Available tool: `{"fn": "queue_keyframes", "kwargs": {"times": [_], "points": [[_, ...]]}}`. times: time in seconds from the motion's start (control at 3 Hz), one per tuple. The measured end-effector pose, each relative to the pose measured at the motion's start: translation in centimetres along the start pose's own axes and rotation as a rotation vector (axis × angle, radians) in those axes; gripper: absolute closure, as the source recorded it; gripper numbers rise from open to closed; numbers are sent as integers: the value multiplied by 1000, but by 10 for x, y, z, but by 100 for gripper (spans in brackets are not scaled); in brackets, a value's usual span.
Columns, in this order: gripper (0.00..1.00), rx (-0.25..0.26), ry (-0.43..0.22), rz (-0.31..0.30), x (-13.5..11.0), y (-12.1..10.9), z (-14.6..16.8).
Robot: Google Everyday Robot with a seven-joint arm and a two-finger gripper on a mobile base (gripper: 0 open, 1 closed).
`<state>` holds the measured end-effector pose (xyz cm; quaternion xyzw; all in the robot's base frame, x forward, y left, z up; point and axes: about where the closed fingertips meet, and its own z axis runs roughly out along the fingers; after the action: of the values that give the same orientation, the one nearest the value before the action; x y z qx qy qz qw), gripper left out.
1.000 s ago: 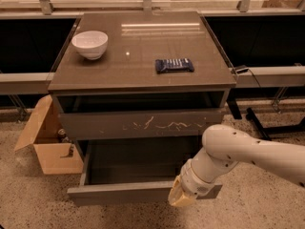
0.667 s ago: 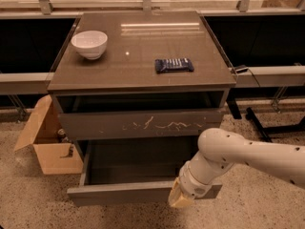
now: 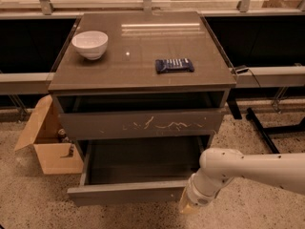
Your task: Close middle drawer
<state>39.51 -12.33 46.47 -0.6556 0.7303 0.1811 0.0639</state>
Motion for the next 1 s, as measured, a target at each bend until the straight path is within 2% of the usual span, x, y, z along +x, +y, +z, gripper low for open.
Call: {"fn": "queue_keyframes", "kwargs": {"times": [0.67,1.0], "points": [[100,67,-2,53,41,-29,33],[82,91,-13,50,49,-45,36]]}}
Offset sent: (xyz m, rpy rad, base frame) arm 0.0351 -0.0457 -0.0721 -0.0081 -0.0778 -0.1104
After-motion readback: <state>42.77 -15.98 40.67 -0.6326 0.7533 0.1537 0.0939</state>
